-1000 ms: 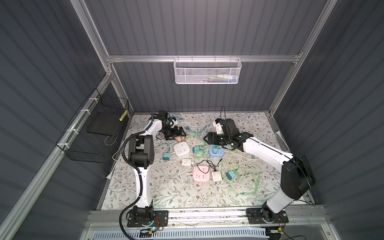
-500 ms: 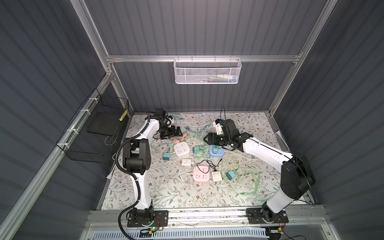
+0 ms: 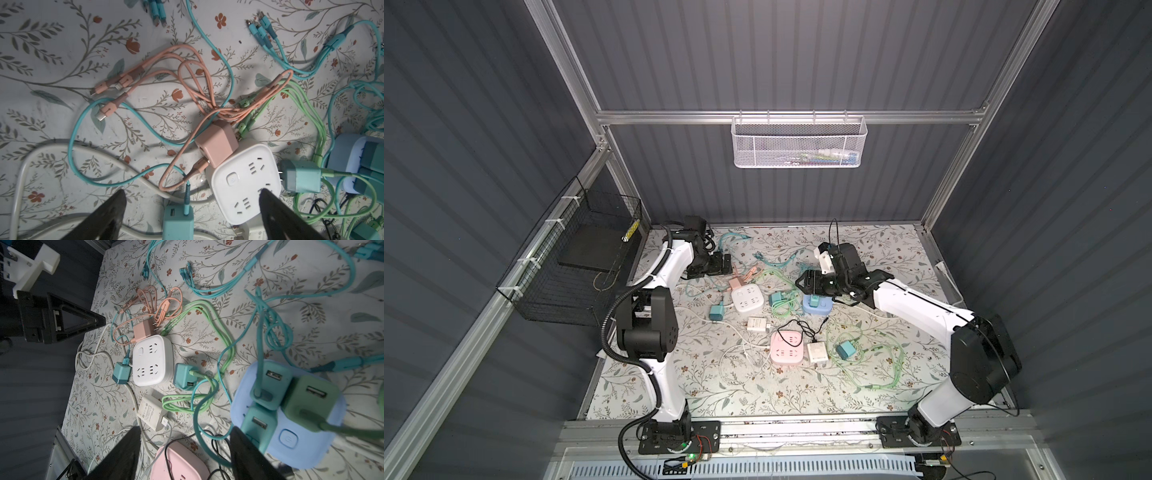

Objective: Pull the plug off the socket
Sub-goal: 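Lower the pink charger onto the table and open the left gripper, then move the left gripper over a teal charger while the right grips the blue hub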

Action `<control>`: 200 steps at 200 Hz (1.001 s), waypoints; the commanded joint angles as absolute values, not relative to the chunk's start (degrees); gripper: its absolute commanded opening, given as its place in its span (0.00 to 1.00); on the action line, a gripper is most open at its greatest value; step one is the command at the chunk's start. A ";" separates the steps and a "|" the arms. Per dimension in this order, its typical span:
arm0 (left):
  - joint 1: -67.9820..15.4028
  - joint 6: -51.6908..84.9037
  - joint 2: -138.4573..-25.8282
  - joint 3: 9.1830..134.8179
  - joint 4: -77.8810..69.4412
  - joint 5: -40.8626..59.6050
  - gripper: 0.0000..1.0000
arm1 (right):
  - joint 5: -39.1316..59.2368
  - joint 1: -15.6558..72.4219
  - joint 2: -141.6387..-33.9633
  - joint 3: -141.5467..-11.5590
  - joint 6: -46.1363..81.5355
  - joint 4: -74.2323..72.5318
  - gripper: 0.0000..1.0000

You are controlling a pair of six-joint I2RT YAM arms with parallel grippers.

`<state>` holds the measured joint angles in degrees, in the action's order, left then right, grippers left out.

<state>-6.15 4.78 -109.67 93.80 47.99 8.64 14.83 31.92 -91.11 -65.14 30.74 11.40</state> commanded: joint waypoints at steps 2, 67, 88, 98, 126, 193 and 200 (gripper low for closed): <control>-6.31 5.09 -106.08 92.20 47.81 8.26 1.00 | 15.00 31.86 -87.49 -63.49 29.94 10.12 0.68; -14.66 6.91 -102.10 90.22 44.76 4.90 1.00 | 9.40 31.58 -78.32 -58.44 29.27 13.97 0.69; -18.07 8.65 -100.44 89.03 42.05 4.25 1.00 | 7.64 30.59 -74.44 -55.61 29.36 15.05 0.69; -19.49 9.47 -99.33 88.17 40.15 4.48 1.00 | 7.14 29.89 -72.87 -54.29 29.53 15.75 0.69; -24.52 9.46 -98.35 88.40 39.46 2.24 1.00 | 5.72 27.44 -69.09 -50.34 30.28 17.46 0.69; -38.72 15.34 -96.76 84.87 36.07 -5.71 1.00 | 7.09 22.31 -68.95 -41.93 32.41 14.78 0.63; -40.33 16.07 -96.83 84.66 35.86 -6.79 1.00 | 7.52 21.88 -69.64 -41.60 32.53 14.17 0.61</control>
